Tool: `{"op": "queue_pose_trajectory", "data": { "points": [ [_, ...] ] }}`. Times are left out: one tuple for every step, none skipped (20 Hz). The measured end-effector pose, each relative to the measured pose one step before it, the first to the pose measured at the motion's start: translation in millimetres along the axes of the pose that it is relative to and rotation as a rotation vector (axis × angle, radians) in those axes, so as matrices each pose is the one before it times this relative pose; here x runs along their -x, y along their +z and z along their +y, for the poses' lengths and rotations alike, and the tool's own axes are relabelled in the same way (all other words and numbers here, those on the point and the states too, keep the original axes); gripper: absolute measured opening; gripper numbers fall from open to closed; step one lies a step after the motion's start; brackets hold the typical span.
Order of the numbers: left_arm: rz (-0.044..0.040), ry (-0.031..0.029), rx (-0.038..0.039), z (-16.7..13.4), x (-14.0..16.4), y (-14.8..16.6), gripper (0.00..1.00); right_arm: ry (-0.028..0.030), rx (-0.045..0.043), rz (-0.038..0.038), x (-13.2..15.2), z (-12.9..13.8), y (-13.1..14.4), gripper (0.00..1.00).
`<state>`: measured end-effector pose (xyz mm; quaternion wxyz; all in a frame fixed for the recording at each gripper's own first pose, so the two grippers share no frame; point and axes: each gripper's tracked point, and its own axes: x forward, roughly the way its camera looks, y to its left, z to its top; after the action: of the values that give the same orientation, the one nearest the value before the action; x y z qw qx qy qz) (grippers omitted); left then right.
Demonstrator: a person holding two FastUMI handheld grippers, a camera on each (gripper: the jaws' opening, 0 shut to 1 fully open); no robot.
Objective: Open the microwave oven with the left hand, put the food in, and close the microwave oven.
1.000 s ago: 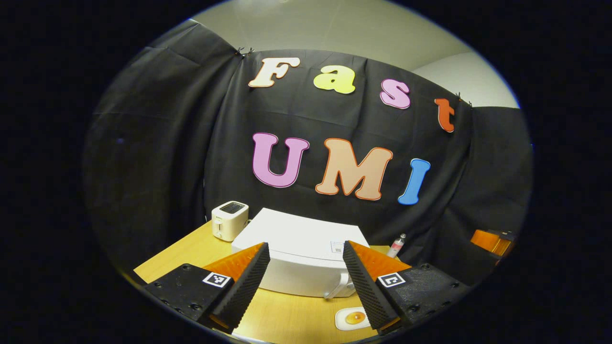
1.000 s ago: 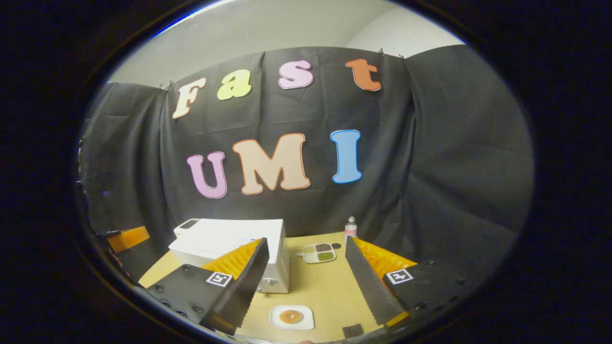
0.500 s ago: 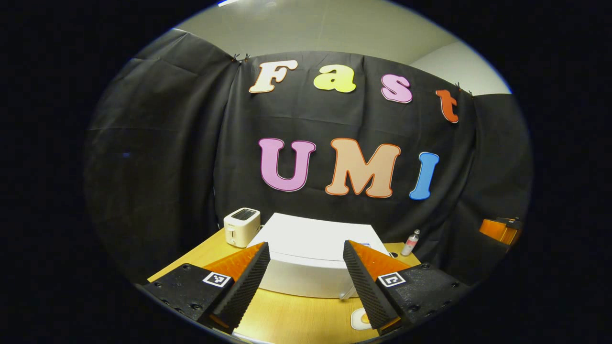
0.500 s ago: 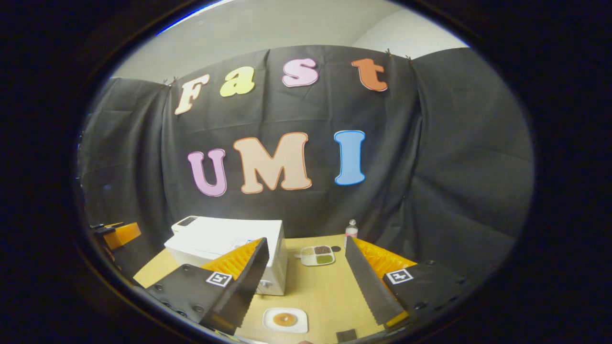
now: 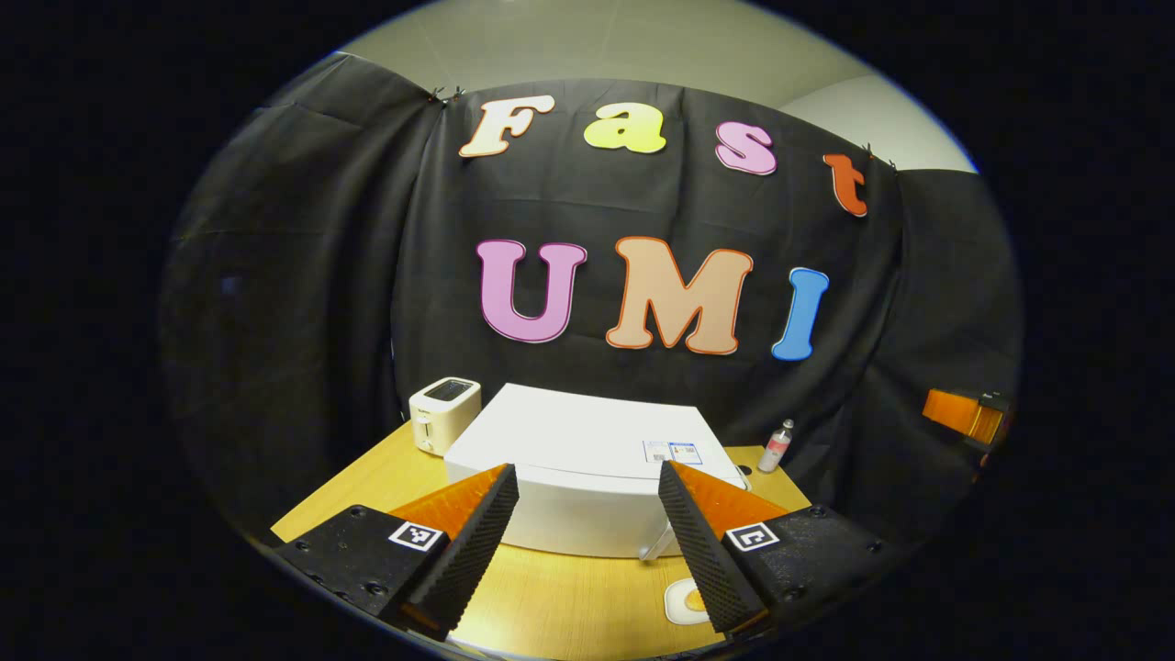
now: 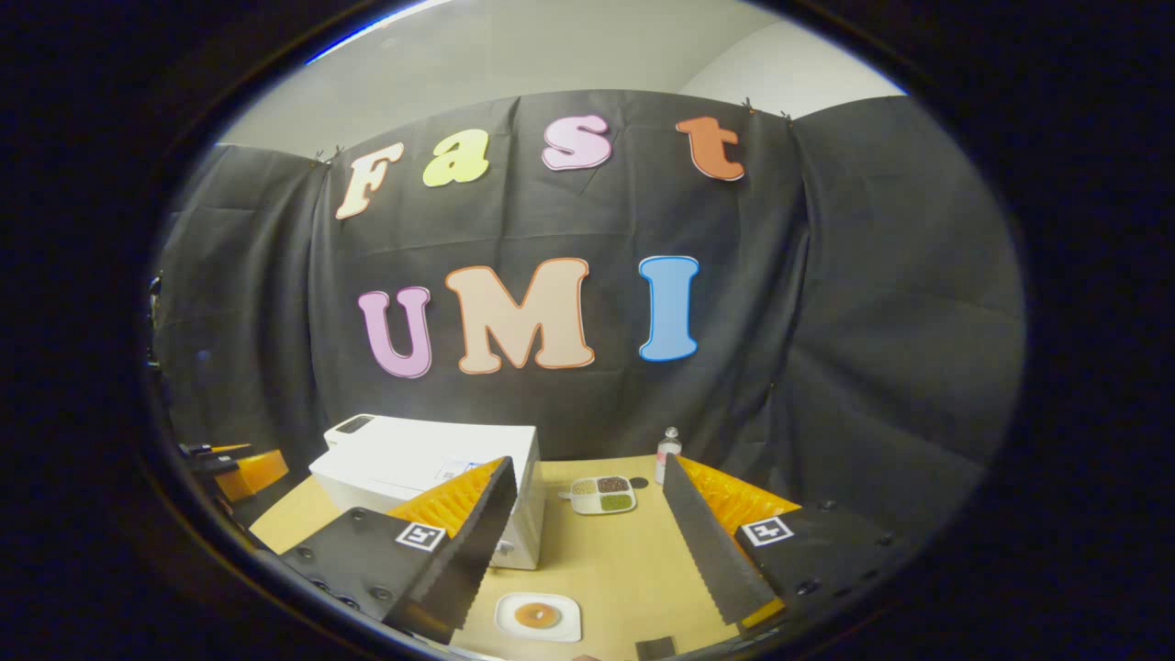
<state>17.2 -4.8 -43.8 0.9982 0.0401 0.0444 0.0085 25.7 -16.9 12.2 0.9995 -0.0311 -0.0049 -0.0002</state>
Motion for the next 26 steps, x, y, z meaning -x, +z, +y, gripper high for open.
{"op": "queue_pose_trajectory", "data": {
  "points": [
    [0.01379,-0.00286,-0.00568,-1.65,-2.91,-7.74,0.96,-0.00018,0.00062,0.00244,1.93,-0.20,-1.11,0.95],
    [0.01974,-0.00282,-0.01021,-1.48,-3.31,-10.69,0.96,0.00052,-0.00227,-0.00049,1.66,0.23,1.71,0.95],
    [0.02010,-0.00652,-0.01935,-3.60,-4.49,-11.15,0.96,-0.00181,-0.00090,-0.00307,1.65,-1.16,3.23,0.95],
    [0.01102,-0.00579,-0.01515,-2.53,-3.44,-7.11,0.97,-0.00288,0.00155,-0.00211,0.67,-1.04,0.93,0.95],
    [0.01136,-0.01263,-0.01667,-3.96,-4.39,-8.85,0.97,-0.00619,0.00390,-0.00098,1.38,-1.95,1.07,0.95],
    [0.01289,-0.01754,-0.00792,-5.48,-5.26,-12.15,0.97,-0.00540,0.00253,-0.00015,1.15,-1.92,1.10,0.95],
    [0.01110,-0.02126,0.00100,-5.61,-6.48,-9.72,0.97,-0.00736,-0.00008,0.00153,0.44,-1.58,0.10,0.95],
    [0.01506,-0.02217,0.00192,-6.84,-7.69,-12.50,0.97,-0.00729,-0.00185,0.00234,0.98,-2.00,-0.21,0.95],
    [0.01515,-0.02358,0.00340,-6.26,-7.80,-12.33,0.96,-0.00798,-0.00193,0.00329,2.07,-3.08,-0.56,0.95],
    [0.01144,-0.02204,0.00415,-5.47,-7.23,-12.98,0.97,-0.00772,-0.00010,0.00342,0.98,-2.01,-0.66,0.95],
    [0.01630,-0.01829,0.00179,-3.82,-8.27,-11.78,0.97,-0.00855,0.00312,0.00220,1.30,-2.70,-0.62,0.95],
    [0.02318,-0.01362,0.00664,-2.61,-9.16,-12.48,1.00,-0.01362,0.00621,0.00010,1.51,-4.07,-0.17,0.95],
    [0.03203,-0.00827,0.01154,-2.37,-8.00,-13.42,0.96,-0.01262,0.00648,-0.00144,0.91,-3.54,-0.10,0.95],
    [0.01933,-0.00842,0.01193,-1.45,-7.47,-10.96,0.97,-0.00984,0.00466,0.00164,0.74,-1.96,0.01,1.00],
    [0.01191,-0.00505,0.00986,-1.55,-7.65,-7.50,0.98,-0.00735,0.00284,0.00211,2.11,-1.78,-1.61,0.95],
    [0.01015,-0.00067,0.00556,0.20,-6.02,-6.70,0.97,-0.00765,0.00338,0.00151,0.50,-1.11,0.12,0.95],
    [0.01198,0.00429,-0.00222,0.15,-7.36,-6.21,0.97,-0.01159,0.00378,-0.00059,1.00,-3.34,-0.38,0.95],
    [0.01543,0.00213,-0.00502,0.53,-7.54,-7.06,0.97,-0.01267,0.00197,-0.00115,1.10,-3.88,-0.50,0.95],
    [0.01228,-0.00007,-0.00563,0.04,-7.33,-3.81,0.98,-0.00988,0.00012,0.00022,-0.22,-1.40,-1.32,0.95],
    [0.01787,-0.00016,-0.00515,-1.33,-9.61,-6.46,0.97,-0.00931,-0.00094,0.00395,0.14,-1.04,-1.07,0.95],
    [0.01897,-0.00464,-0.00044,-1.41,-7.60,-5.82,0.98,-0.00878,-0.00115,0.00442,0.91,-2.72,-3.31,0.95],
    [0.01367,-0.00960,0.00229,-2.81,-7.34,-5.88,0.98,-0.00729,-0.00129,0.00261,1.00,-1.31,-1.71,0.95],
    [0.01089,-0.01266,0.00337,-3.50,-7.25,-4.51,0.98,-0.00464,0.00063,0.00265,0.74,-1.25,-1.22,0.95],
    [0.00987,-0.01176,0.00264,-2.81,-6.24,-4.42,0.98,-0.00522,0.00229,0.00154,0.74,-0.99,-0.47,0.95],
    [0.01107,-0.00672,-0.00155,-2.56,-8.17,-3.83,0.98,-0.00593,0.00208,0.00171,0.91,-2.59,-1.12,0.95],
    [0.01313,-0.00282,-0.00108,-0.60,-6.97,-4.58,0.97,-0.00236,-0.00039,0.00362,-0.10,-0.82,-1.41,0.95]
  ]
}}
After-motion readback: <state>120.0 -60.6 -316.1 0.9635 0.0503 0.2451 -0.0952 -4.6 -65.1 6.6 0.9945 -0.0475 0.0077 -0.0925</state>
